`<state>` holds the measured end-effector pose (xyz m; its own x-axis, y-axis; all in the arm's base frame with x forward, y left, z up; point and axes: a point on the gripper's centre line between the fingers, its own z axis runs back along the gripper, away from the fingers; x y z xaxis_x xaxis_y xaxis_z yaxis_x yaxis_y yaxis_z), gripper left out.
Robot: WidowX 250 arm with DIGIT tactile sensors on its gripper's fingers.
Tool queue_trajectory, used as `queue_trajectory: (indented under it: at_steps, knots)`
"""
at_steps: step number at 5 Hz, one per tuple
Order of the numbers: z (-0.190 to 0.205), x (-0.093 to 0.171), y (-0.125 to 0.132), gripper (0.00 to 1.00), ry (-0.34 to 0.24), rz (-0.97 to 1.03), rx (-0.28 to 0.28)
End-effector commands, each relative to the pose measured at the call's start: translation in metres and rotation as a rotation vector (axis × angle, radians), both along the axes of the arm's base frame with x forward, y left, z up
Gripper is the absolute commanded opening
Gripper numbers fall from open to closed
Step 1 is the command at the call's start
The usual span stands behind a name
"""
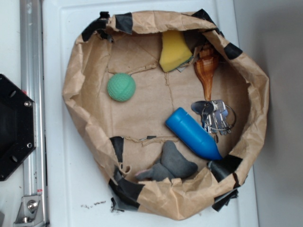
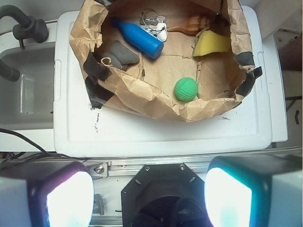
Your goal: Grab the gray animal.
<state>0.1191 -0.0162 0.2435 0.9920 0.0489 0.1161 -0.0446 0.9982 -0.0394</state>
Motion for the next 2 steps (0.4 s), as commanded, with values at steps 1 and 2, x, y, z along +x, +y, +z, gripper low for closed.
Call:
queue_trajectory:
  at_steps: [1,2]
  knots:
    - [0.0,0.0,0.0,1.0,0.0,0.0,0.0]
    - [-0.033,0.033,0.016,1.0,-0.056,0.091,-0.015]
